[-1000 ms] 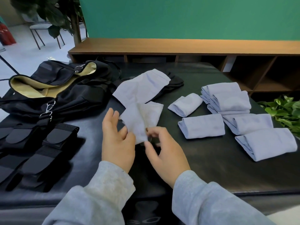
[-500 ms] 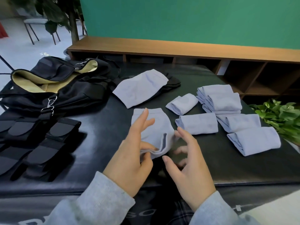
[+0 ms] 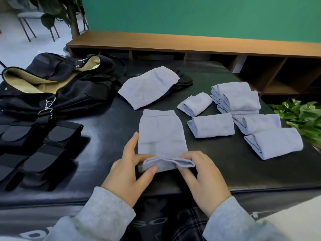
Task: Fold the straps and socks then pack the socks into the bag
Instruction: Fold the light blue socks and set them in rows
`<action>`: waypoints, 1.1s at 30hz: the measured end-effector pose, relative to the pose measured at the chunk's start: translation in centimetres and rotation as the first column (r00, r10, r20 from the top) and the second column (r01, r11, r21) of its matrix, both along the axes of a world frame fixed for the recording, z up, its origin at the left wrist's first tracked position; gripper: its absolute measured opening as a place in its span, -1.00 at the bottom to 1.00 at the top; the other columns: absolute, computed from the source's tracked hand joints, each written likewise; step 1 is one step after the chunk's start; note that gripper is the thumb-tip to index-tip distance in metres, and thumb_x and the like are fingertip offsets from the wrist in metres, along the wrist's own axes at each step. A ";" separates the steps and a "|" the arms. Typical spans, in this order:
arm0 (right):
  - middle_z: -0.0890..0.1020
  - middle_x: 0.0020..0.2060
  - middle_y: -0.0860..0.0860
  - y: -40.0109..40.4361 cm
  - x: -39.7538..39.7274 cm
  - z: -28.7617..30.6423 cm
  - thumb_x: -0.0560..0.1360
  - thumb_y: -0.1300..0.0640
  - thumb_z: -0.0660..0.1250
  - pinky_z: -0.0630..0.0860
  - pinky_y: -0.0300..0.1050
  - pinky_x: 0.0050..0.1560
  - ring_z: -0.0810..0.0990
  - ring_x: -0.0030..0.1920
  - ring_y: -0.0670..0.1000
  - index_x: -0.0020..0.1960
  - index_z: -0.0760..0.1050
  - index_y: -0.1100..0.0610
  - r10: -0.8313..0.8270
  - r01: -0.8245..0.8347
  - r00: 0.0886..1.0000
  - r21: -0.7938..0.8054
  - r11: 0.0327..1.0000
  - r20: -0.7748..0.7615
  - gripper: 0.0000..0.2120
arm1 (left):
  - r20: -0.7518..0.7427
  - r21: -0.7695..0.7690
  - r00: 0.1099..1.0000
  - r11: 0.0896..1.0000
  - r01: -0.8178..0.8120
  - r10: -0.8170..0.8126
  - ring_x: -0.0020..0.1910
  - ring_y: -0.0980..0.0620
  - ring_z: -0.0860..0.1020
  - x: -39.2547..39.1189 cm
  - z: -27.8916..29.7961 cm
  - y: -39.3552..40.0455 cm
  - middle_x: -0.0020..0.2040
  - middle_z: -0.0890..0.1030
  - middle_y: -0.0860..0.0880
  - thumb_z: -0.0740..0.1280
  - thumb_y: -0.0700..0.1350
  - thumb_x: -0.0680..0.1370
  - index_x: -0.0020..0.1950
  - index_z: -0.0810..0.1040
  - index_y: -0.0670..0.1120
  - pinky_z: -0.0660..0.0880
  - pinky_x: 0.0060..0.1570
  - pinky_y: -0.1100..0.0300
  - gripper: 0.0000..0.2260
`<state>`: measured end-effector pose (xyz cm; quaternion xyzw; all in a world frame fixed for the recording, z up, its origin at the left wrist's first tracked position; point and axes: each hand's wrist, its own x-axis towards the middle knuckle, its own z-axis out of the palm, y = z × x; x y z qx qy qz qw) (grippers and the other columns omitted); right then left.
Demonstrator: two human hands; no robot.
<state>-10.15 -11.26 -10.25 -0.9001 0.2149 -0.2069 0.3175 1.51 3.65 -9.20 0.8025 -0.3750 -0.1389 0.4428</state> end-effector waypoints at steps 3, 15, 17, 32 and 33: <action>0.50 -0.13 -0.16 -0.4 0.6 0.7 0.53 0.05 0.26 0.36 -0.31 -0.03 0.45 -0.05 -0.13 -0.05 0.48 0.04 -0.046 0.045 0.999 0.046 0.998 0.021 -0.92 | -0.005 0.011 0.992 0.992 -0.124 0.124 -0.08 0.30 0.52 0.8 -0.4 -0.2 -0.12 0.61 0.25 0.30 0.04 0.50 0.50 -0.10 0.15 0.37 -0.09 0.51 -0.27; 0.43 -0.21 -0.13 -1.7 2.3 0.7 0.56 0.00 0.22 0.33 -0.20 -0.19 0.38 -0.25 -0.10 -0.03 0.40 -0.01 -0.222 0.223 0.965 -0.008 0.975 -0.142 -0.92 | 0.091 -0.010 0.954 0.958 -0.287 0.287 -0.29 0.17 0.45 1.6 -0.9 -1.9 -0.30 0.50 0.08 0.28 -0.04 0.53 0.41 0.23 0.09 0.32 -0.26 0.38 -0.53; 0.43 -0.15 -0.14 -1.6 2.3 0.6 0.55 0.00 0.22 0.39 -0.17 -0.13 0.39 -0.21 -0.11 0.08 0.37 -0.04 -0.230 0.230 0.963 -0.017 0.973 -0.137 -0.88 | 0.113 -0.038 0.954 0.960 -0.276 0.278 -0.21 0.17 0.45 1.6 -1.1 -1.7 -0.33 0.47 0.07 0.29 -0.11 0.50 0.28 0.34 0.14 0.35 -0.19 0.38 -0.62; 0.37 0.28 -0.24 -1.2 2.4 -0.4 0.52 -0.14 -0.01 0.20 -0.23 0.19 0.16 0.26 -0.18 0.28 0.43 -0.07 -0.159 0.120 0.976 -0.243 0.963 -0.146 -0.57 | 0.500 0.027 0.866 0.999 -0.025 0.008 0.19 0.21 0.31 1.9 -3.0 -1.9 0.09 0.47 0.28 0.22 0.20 0.39 0.01 0.54 0.27 0.21 0.03 0.21 -0.76; 0.33 0.32 -0.27 -1.2 2.4 -0.3 0.49 -0.19 -0.11 0.12 -0.25 0.20 0.11 0.30 -0.20 0.33 0.38 -0.10 -0.140 0.087 0.972 -0.261 0.961 -0.190 -0.48 | 0.505 0.023 0.863 0.999 -0.037 0.020 0.18 0.20 0.32 1.9 -3.0 -1.9 0.09 0.47 0.28 0.21 0.18 0.39 -0.01 0.55 0.26 0.21 0.02 0.19 -0.77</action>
